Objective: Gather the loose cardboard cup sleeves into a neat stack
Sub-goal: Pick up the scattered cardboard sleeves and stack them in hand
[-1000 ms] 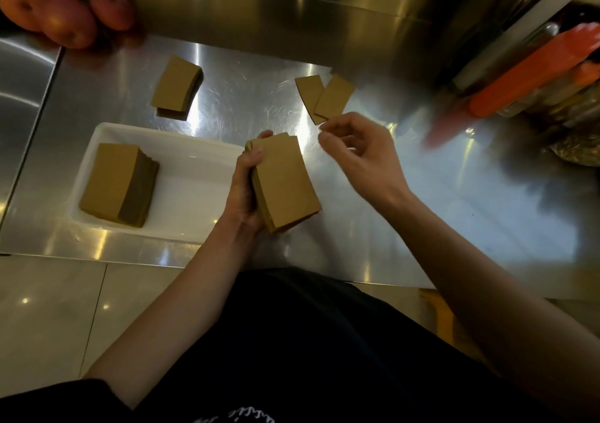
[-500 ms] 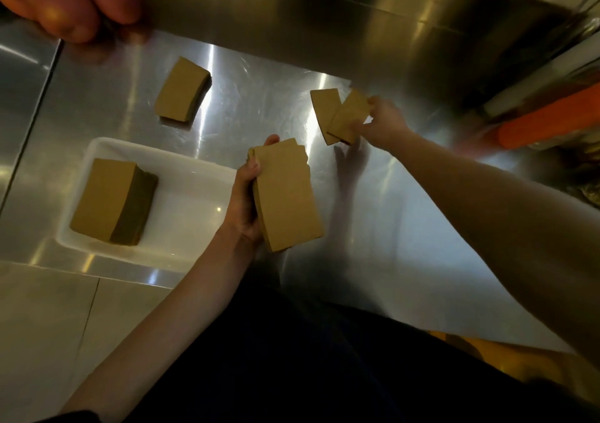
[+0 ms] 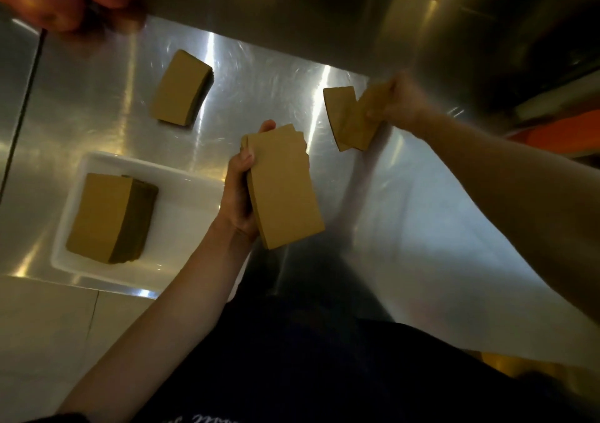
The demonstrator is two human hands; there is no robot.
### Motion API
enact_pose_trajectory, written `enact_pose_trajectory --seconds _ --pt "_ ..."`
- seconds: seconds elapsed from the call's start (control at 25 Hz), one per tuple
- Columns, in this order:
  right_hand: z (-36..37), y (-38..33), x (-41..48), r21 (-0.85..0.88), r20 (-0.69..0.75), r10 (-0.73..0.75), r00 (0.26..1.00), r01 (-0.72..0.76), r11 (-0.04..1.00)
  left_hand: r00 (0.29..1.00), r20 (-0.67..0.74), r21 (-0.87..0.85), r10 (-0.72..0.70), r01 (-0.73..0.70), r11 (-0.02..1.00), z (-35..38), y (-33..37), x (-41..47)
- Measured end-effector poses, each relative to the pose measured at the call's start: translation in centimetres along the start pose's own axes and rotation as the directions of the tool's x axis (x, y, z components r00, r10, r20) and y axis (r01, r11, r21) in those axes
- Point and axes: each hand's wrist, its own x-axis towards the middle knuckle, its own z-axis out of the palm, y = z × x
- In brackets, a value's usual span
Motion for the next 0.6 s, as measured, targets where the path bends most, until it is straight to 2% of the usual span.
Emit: enact_pose_trajectory --seconds 0.04,0.12,0.2,0.32,0.56,0.6 --pt "-0.6 -0.2 0.1 0.087 0.063 -0.015 0.998 0.01 0.996 1.0 0.004 0.005 -0.006 0.006 1.0 -0.2 0.2 0.3" --pt "-1.4 -1.3 0.4 0.085 0.156 -0.06 0.986 0.047 0.995 1.0 0.012 0.003 -0.01 0.01 1.0 -0.5 0.6 0.6" --pt "-1.2 -2.6 1.1 -0.054 0.192 -0.107 0.975 0.12 0.991 1.0 0.019 -0.009 -0.017 0.017 1.0 -0.6 1.0 0.9" --pt "0.6 -4.3 2.0 -0.325 0.241 -0.166 0.956 0.241 0.914 1.0 0.022 -0.008 -0.005 0.005 1.0 -1.1 1.7 1.0" --pt "2.4 -5.2 1.7 -0.588 0.252 -0.245 0.936 0.349 0.73 1.0 0.021 -0.038 0.016 -0.016 0.999 -1.9 2.9 0.3" --pt "2.6 -5.3 1.4 -0.591 0.259 -0.227 0.939 0.34 0.732 1.0 0.018 -0.044 0.019 -0.019 0.999 -2.0 3.0 0.1"
